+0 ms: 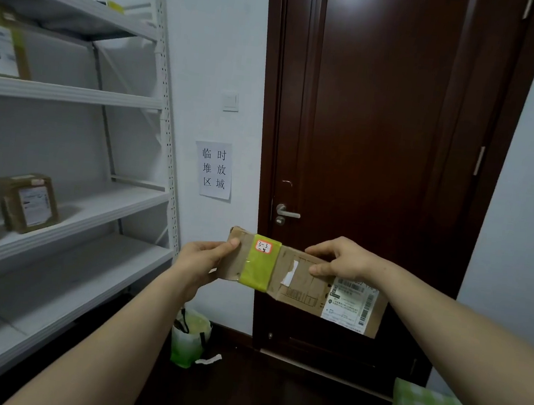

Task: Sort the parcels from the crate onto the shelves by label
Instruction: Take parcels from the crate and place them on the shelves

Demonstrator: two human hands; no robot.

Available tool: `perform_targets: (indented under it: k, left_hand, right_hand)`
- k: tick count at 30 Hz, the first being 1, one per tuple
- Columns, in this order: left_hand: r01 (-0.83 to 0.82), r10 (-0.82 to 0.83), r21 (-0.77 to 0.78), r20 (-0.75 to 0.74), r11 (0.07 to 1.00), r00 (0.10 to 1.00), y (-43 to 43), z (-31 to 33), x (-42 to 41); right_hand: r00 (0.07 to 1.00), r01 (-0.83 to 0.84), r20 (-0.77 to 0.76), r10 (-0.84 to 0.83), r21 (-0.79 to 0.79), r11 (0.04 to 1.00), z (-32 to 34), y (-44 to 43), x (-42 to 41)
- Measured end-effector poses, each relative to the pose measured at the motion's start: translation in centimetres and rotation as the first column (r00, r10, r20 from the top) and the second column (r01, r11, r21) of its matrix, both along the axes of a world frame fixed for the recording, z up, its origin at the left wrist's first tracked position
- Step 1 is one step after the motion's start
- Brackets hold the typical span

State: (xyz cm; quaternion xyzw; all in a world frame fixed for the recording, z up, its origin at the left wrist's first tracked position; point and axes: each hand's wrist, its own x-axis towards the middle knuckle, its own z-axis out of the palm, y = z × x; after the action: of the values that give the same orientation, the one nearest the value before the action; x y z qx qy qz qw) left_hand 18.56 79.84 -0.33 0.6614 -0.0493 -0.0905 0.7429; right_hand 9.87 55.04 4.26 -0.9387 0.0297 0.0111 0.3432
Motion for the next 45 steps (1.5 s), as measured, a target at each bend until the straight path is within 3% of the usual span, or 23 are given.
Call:
perform_targets:
  k: [45]
  left_hand:
    - [-0.224, 0.224, -0.017, 0.015, 0.974, 0.974, 8.8, 0.7, -1.1]
  right_hand:
    - [0.995, -0.102, 0.0, 0.102, -0.036, 0.994, 1.3, 9.4, 3.7]
